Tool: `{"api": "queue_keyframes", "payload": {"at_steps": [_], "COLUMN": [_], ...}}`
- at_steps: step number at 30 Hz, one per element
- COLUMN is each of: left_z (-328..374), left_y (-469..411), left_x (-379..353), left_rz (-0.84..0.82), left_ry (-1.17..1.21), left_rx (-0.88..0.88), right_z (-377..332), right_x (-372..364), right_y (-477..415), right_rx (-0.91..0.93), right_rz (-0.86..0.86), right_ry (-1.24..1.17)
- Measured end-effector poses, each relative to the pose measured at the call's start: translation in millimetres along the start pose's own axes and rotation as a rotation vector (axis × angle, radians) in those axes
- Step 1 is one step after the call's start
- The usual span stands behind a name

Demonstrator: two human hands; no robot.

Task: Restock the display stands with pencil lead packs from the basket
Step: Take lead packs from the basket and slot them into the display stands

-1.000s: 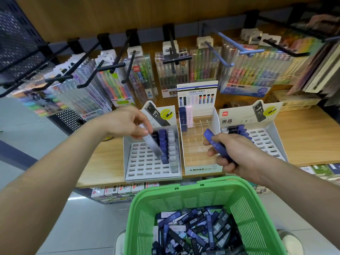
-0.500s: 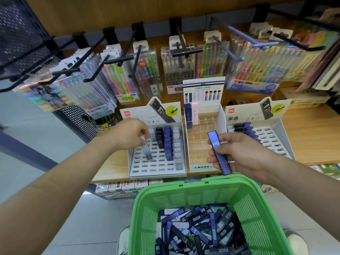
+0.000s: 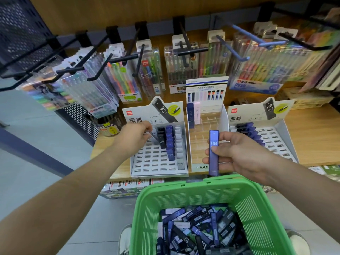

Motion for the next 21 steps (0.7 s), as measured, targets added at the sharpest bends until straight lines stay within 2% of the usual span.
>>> {"api": "queue_keyframes", "payload": {"at_steps": [2,6,11,16,21], "left_z": [2.4,3.6,9.3,-1.8,10.1], "left_y": [-1.1,-3.0,-4.0,-5.6,-3.4], "left_x": [0.9,2.2,-6.8,-4.6,-3.5], "left_rz": [0.01,-0.011,-0.107,0.005,0.089], "left_ry": [-0.029,0.08,-0.033,0.18,0.086], "left_rx": [-0.034,-0.032,-0.117,0.061,-0.06], "right_z": [0.5,0.6,1.2,-0.9,-2.5], "right_x": [0.6,3.8,4.4,3.2,2.3], "right_y": [0.3,0.2,0.7,1.6,1.9], "right_rx": [-0.005,-0.008,-0.015,-0.004,-0.003], "right_rz": [-0.01,-0.022,-0.043,-0.045,-0.035], "right_ry": [-0.002,0.009,0.012,-0.024,-0.018]}}
Point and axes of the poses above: each hand's wrist, its own y-axis away from the middle knuckle, its own x-axis out of the back of the hand, z = x × y, the point moved 7 cm from there along -y, towards the middle knuckle
